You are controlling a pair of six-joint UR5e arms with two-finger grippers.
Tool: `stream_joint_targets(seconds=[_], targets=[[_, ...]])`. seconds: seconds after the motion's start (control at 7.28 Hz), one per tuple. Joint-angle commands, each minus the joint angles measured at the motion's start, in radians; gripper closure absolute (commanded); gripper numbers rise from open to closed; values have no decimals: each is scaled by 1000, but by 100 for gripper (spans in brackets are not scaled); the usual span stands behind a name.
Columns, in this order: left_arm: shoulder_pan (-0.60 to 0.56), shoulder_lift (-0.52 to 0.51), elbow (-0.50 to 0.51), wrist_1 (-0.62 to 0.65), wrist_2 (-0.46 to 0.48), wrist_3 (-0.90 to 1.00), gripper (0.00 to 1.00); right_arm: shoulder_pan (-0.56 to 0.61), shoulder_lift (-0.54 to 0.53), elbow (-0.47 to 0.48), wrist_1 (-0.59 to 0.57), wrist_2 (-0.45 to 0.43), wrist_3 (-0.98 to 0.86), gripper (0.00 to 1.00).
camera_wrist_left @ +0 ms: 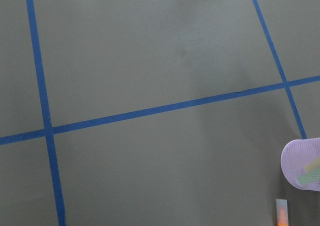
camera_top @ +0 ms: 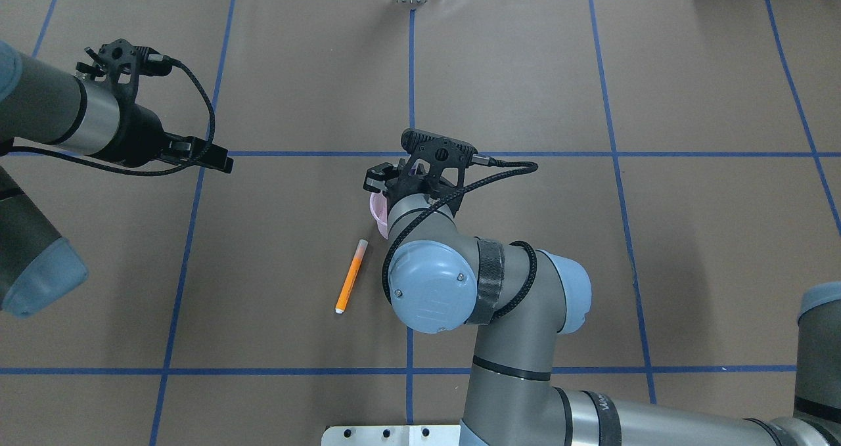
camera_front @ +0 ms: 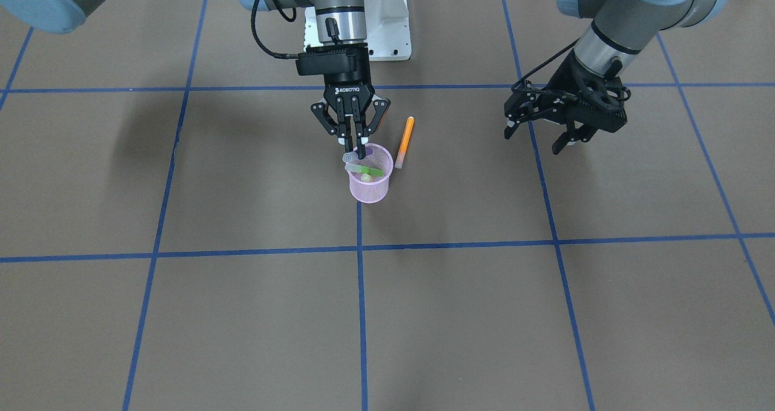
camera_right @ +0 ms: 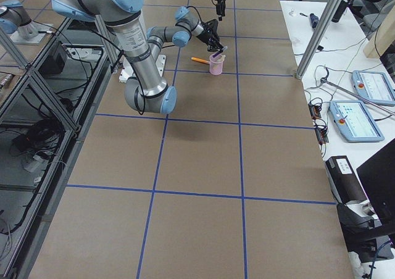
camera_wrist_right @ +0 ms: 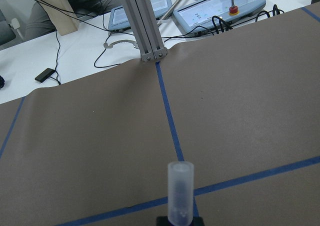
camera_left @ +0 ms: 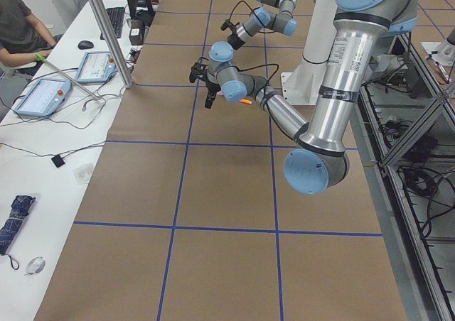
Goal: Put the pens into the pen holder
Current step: 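Lower the purple pen into the cup and open the right gripper, then withdraw the right arm while the left gripper reaches the orange pen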
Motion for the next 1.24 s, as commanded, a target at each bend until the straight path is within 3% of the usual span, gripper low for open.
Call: stream_joint_targets(seconds=[0.0, 0.14, 0.27, 0.55, 0.82, 1.1], targets=[[0, -5, 0, 0, 0, 0, 0, -21, -9, 0, 1, -47, 1, 0], [0, -10, 9, 0, 2, 0, 0, -18, -10, 33, 7, -29, -3, 0], [2, -52, 44, 3, 0, -8, 0, 15, -32, 87, 10, 53, -22, 0], [37, -161, 92, 14, 0, -20, 4, 176, -155, 208, 12, 346, -128, 0], [142, -177, 101, 21, 6, 65, 7, 358, -236, 216, 11, 632, -269, 0], [239, -264, 95, 287, 107, 257, 7, 483, -313, 204, 7, 792, -406, 0]])
